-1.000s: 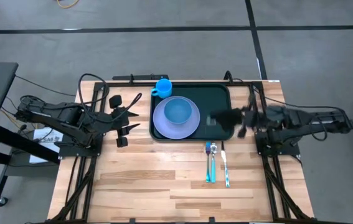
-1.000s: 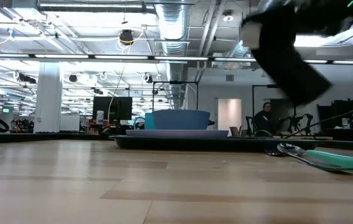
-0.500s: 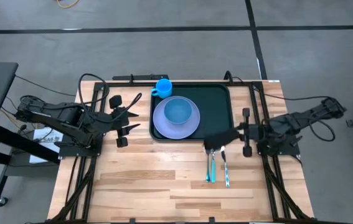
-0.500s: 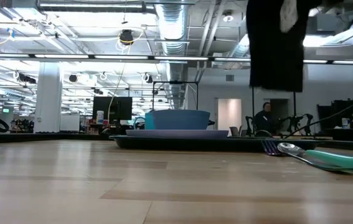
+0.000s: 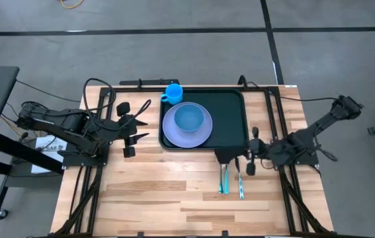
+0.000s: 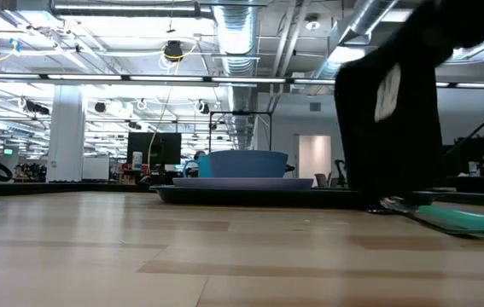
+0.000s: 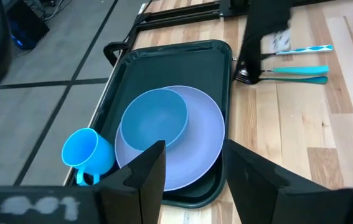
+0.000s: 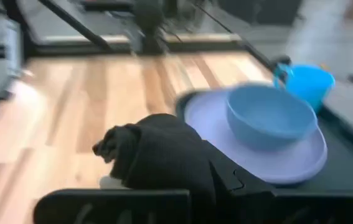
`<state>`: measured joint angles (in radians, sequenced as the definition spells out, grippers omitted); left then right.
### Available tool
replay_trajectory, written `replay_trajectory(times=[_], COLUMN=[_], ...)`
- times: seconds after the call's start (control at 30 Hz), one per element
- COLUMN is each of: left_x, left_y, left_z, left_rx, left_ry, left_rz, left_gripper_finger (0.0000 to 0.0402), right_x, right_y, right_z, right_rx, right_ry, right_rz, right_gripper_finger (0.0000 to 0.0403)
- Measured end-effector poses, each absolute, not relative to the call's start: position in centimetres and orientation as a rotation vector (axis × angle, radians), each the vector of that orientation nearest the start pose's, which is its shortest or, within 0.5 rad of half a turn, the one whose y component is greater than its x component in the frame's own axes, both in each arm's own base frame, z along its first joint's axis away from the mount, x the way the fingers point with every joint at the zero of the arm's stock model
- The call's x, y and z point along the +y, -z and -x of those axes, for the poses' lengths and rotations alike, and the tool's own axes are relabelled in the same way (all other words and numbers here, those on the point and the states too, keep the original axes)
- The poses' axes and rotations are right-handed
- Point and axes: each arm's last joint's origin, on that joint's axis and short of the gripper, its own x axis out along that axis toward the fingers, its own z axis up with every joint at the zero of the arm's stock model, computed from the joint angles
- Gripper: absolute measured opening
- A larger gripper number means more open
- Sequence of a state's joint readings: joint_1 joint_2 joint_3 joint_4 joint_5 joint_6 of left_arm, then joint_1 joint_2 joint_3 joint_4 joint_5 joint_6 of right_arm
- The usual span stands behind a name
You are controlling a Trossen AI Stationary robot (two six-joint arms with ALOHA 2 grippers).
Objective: Set up tray
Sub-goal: Put the black napkin on the black tray
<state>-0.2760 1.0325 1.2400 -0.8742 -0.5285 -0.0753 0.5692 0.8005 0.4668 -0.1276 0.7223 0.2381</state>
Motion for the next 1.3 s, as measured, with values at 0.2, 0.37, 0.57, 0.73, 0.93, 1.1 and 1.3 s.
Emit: replay_trajectory(times=[0.2, 0.37, 0.57, 0.73, 0.93, 1.1, 1.3], left_x=[-3.6, -3.6, -3.7, -3.7, -3.7, -3.7, -3.7], left_y=[-38.2, -38.2, -38.2, -38.2, -38.2, -38.2, -38.2], left_z=[-18.2, -18.2, -18.2, -18.2, -18.2, -18.2, -18.2], left_rx=[0.604, 0.602, 0.604, 0.605, 0.606, 0.605, 0.605], left_ry=[-0.266, -0.269, -0.254, -0.246, -0.246, -0.246, -0.246], left_rz=[-0.189, -0.176, -0.165, -0.163, -0.163, -0.163, -0.163], left_gripper_finger=[0.0148, 0.0148, 0.0148, 0.0148, 0.0148, 0.0148, 0.0148], right_x=[6.3, 4.1, 0.9, -1.9, -5.4, -8.2, -11.7], right_y=[-20.6, -19.7, -19.6, -19.3, -19.1, -18.5, -16.9], right_z=[-15.7, -16.2, -16.9, -17.0, -17.0, -17.2, -17.2], right_rx=[0.411, 0.451, 0.504, 0.573, 0.603, 0.598, 0.598], right_ry=[0.299, 0.401, 0.455, 0.504, 0.484, 0.449, 0.442], right_rz=[0.030, 0.020, 0.039, 0.089, 0.090, 0.075, -0.011], right_gripper_finger=[0.0000, 0.0000, 0.0000, 0.0000, 0.0000, 0.0000, 0.0000])
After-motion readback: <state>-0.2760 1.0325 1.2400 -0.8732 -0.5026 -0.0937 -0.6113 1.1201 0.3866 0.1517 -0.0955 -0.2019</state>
